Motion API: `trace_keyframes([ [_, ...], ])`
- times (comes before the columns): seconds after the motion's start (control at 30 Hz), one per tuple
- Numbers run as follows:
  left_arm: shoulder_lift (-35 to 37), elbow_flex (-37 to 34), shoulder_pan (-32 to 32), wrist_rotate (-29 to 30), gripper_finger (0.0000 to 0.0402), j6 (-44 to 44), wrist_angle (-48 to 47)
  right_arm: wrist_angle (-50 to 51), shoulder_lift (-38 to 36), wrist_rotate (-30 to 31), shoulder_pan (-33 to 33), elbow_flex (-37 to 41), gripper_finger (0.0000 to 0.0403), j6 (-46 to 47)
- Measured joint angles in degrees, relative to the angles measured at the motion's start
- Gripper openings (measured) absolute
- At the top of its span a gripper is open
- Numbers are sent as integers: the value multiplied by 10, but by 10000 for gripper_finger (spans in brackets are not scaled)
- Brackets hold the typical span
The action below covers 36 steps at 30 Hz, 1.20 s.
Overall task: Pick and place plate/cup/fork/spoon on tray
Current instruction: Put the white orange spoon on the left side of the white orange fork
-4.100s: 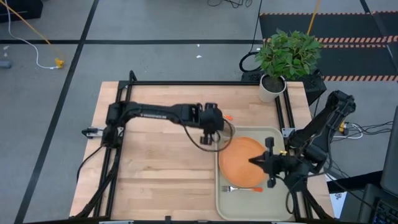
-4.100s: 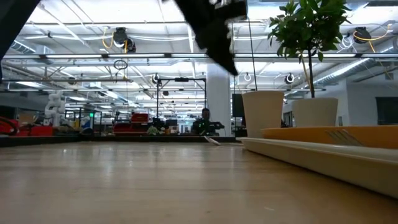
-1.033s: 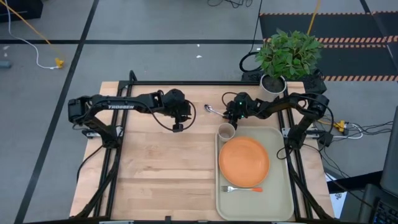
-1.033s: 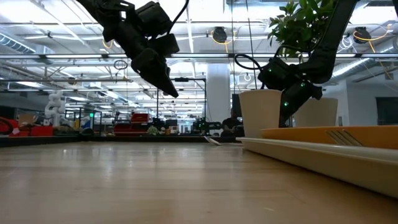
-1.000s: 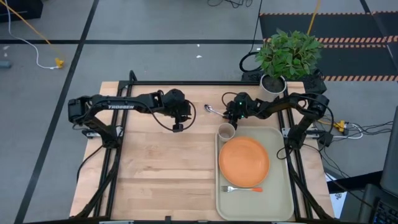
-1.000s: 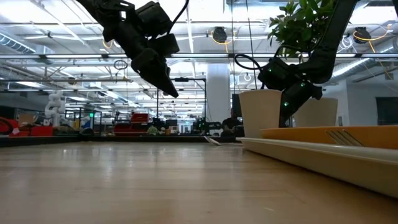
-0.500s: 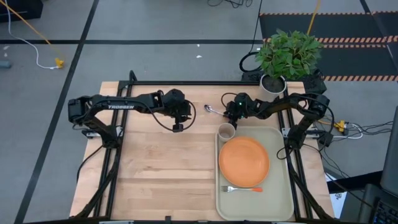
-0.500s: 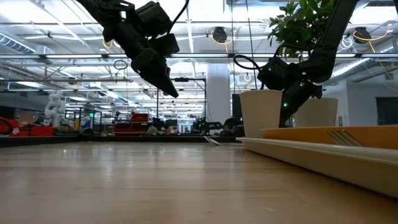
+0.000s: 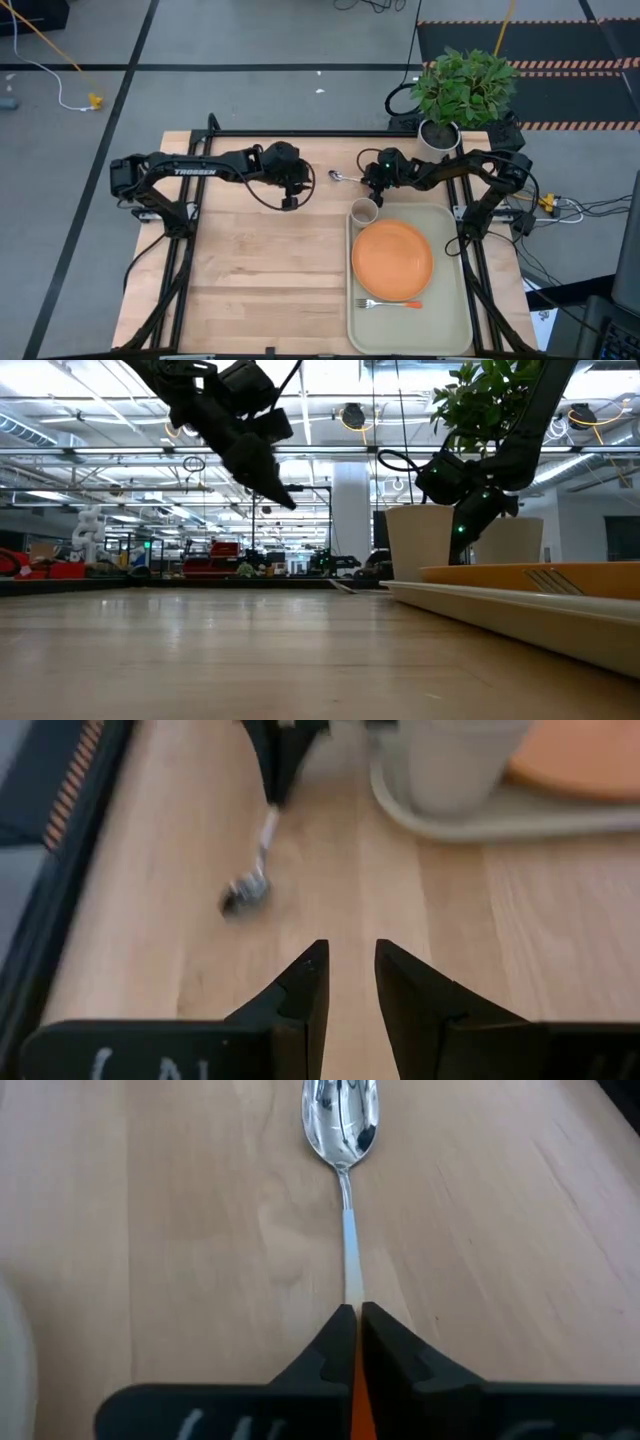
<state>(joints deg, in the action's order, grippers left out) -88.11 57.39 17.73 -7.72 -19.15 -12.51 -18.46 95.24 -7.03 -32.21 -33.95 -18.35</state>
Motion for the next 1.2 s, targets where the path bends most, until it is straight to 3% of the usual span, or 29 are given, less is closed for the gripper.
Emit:
trace_keyframes([
  [0.4, -90, 0, -32, 2, 88, -6, 163, 29, -37, -19, 0, 2, 1, -29],
  [0.63, -96, 0, -27, 2, 88, -4, 174, 15, -43, -40, 0, 2, 5, -22],
  [0.77, -96, 0, -27, 2, 88, -4, 176, -28, -43, -79, -5, 2, 27, -4],
  [1.2, -96, 0, -28, 2, 88, -2, 187, -84, 13, -113, -11, 1, 87, 12],
])
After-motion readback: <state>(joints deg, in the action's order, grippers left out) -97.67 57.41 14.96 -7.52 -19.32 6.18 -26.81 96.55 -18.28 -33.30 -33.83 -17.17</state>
